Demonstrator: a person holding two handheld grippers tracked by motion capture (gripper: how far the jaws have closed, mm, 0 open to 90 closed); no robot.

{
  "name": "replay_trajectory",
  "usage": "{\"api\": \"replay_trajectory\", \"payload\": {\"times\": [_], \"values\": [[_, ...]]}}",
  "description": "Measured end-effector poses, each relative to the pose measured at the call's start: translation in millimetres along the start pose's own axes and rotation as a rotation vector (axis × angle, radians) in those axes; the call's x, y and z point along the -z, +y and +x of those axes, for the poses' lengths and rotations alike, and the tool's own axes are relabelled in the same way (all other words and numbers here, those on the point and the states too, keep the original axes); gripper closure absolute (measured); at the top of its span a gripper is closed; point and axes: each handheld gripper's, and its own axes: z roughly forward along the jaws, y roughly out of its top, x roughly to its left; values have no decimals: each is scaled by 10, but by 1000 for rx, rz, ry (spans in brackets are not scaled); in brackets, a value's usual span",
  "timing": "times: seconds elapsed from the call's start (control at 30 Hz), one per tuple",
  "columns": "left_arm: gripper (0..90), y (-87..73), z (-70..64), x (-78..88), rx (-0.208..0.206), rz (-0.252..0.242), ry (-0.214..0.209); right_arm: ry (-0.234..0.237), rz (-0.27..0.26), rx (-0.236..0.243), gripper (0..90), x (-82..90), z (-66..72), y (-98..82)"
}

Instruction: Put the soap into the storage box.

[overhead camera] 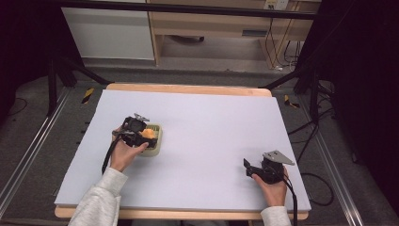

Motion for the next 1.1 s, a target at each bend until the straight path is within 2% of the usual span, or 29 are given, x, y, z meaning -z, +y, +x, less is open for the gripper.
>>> {"api": "replay_trajectory", "payload": {"times": [0.63,1.1], "values": [[255,-36,24,-97,12,26,11,-1,0,2,143,-2,2,0],[253,-59,26,-142,29,-5,12,-4,2,13,142,-5,8,-1]]}}
